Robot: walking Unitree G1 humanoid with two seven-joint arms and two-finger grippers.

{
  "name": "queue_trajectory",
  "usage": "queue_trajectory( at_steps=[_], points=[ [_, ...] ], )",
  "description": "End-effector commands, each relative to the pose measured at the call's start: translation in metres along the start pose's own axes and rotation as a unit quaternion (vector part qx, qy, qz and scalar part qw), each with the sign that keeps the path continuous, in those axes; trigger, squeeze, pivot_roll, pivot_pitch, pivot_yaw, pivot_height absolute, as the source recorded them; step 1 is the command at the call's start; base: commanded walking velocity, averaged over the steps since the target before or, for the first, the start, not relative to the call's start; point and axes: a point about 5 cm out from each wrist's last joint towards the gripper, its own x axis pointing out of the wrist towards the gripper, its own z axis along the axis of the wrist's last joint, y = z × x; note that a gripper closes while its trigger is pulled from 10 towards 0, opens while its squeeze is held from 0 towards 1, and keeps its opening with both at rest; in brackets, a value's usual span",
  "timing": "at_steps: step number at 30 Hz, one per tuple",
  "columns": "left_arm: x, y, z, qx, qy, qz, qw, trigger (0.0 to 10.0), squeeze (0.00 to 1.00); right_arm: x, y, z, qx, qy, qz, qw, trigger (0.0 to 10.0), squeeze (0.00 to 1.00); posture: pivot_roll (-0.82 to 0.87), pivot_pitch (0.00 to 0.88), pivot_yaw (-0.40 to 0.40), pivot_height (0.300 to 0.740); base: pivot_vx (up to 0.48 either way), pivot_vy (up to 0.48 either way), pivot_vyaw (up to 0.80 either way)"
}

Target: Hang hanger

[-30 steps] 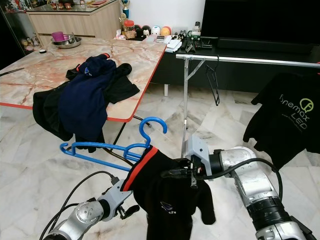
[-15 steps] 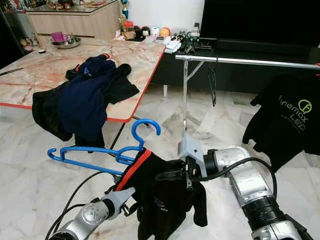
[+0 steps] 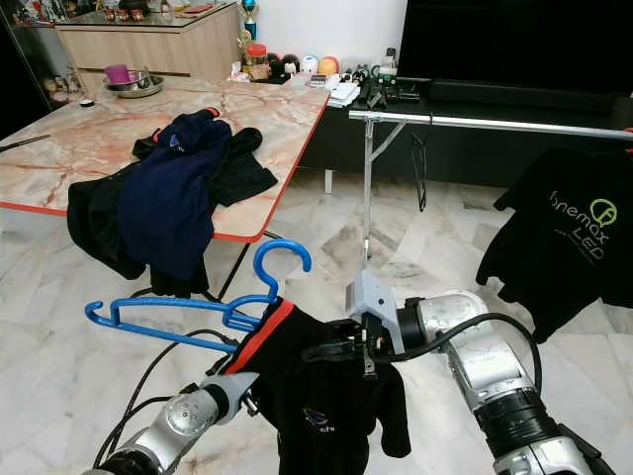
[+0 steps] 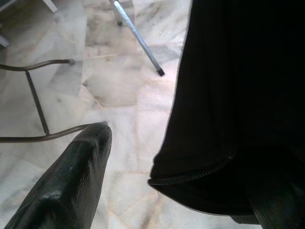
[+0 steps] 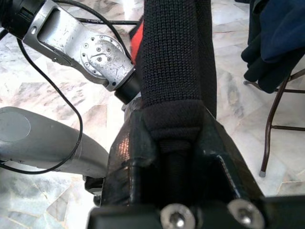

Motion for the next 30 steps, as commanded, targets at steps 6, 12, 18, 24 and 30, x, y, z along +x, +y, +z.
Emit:
queue_trajectory(
  at_steps=[6, 12, 18, 24, 30],
  points=[
    [0.0009, -0.0050, -0.0051, 0.012, 0.026, -0.019, 0.999, 0.0, 0.00, 0.0019, 0.0000, 0.0215, -0.038, -0.018, 0.014, 0.999, 0.0, 0.00, 0.07, 0.042, -0.027, 0.740, 0.000, 0.000, 0.00],
    [0.0009, -0.0049, -0.0068, 0.005, 0.033, -0.017, 0.999, 0.0, 0.00, 0.0023, 0.0003, 0.0212, -0.037, -0.018, 0.014, 0.999, 0.0, 0.00, 0.07, 0.044, -0.029, 0.740, 0.000, 0.000, 0.00],
    [0.0009, -0.0055, -0.0077, 0.003, 0.035, -0.016, 0.999, 0.0, 0.00, 0.0043, 0.0019, 0.0208, -0.036, -0.018, 0.014, 0.999, 0.0, 0.00, 0.07, 0.047, -0.030, 0.740, 0.000, 0.000, 0.00],
    [0.0008, -0.0055, -0.0089, 0.000, 0.039, -0.012, 0.999, 0.0, 0.00, 0.0045, 0.0016, 0.0203, -0.035, -0.016, 0.013, 0.999, 0.0, 0.00, 0.07, 0.049, -0.030, 0.740, 0.000, 0.000, 0.00],
    [0.0006, -0.0046, -0.0104, -0.010, 0.044, -0.004, 0.999, 0.0, 0.00, 0.0051, 0.0019, 0.0200, -0.035, -0.015, 0.013, 0.999, 0.0, 0.00, 0.07, 0.051, -0.028, 0.740, 0.000, 0.000, 0.00]
  ],
)
